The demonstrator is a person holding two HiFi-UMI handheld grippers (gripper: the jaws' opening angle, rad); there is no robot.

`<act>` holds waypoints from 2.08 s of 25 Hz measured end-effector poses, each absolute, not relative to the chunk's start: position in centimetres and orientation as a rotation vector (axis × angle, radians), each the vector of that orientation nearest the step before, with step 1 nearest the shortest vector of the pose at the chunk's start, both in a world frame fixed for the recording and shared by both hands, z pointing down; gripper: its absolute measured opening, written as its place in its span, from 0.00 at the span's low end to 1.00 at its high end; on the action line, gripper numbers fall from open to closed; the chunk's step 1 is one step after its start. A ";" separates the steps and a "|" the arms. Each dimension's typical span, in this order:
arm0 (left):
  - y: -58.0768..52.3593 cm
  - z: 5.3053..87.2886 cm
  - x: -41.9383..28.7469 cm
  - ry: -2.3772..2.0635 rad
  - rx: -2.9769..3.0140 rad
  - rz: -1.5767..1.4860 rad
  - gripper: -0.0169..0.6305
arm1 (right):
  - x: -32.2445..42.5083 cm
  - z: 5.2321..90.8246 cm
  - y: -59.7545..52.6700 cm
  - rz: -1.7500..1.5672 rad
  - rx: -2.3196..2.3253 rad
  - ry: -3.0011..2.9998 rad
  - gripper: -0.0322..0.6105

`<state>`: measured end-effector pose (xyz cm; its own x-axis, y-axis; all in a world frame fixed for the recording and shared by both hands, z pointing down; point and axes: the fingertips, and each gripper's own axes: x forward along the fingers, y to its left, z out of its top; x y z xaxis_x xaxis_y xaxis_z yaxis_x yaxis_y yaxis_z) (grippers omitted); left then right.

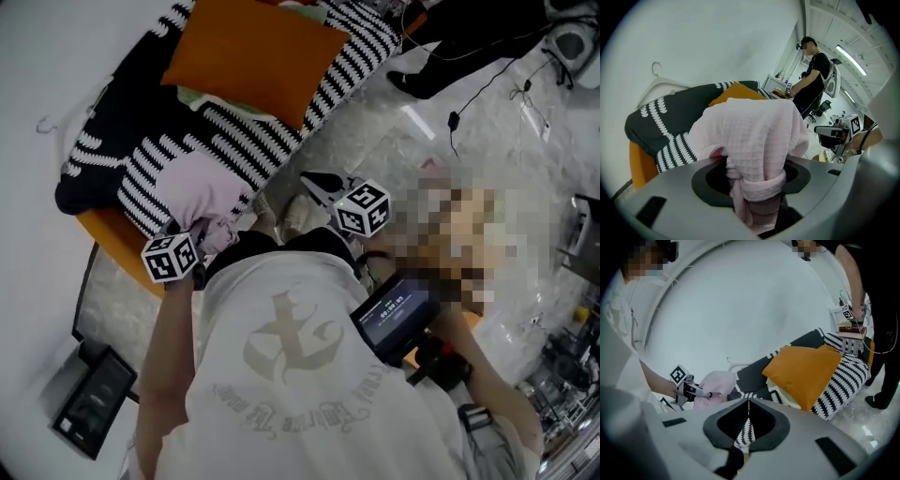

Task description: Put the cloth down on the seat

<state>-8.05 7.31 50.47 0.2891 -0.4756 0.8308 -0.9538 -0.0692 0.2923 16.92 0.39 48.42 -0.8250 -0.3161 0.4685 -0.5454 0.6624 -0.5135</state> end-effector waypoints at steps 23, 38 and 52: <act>1.9 60.8 -18.2 -1.193 1.542 0.859 0.41 | 10.3 49.4 -7.8 0.875 0.776 -2.445 0.08; 2.1 68.6 -17.1 -0.980 1.542 1.081 0.41 | 9.1 57.0 -10.2 0.992 0.726 -2.348 0.08; -2.2 76.7 -16.0 -0.936 1.571 1.194 0.41 | 11.3 63.6 -8.9 1.045 0.677 -2.242 0.08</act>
<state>-16.03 -2.15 76.72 0.2396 -0.0383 0.9701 -0.9328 -0.2862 0.2191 11.26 -8.88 63.60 -0.7097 -0.2018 0.6750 -0.6467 0.5667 -0.5105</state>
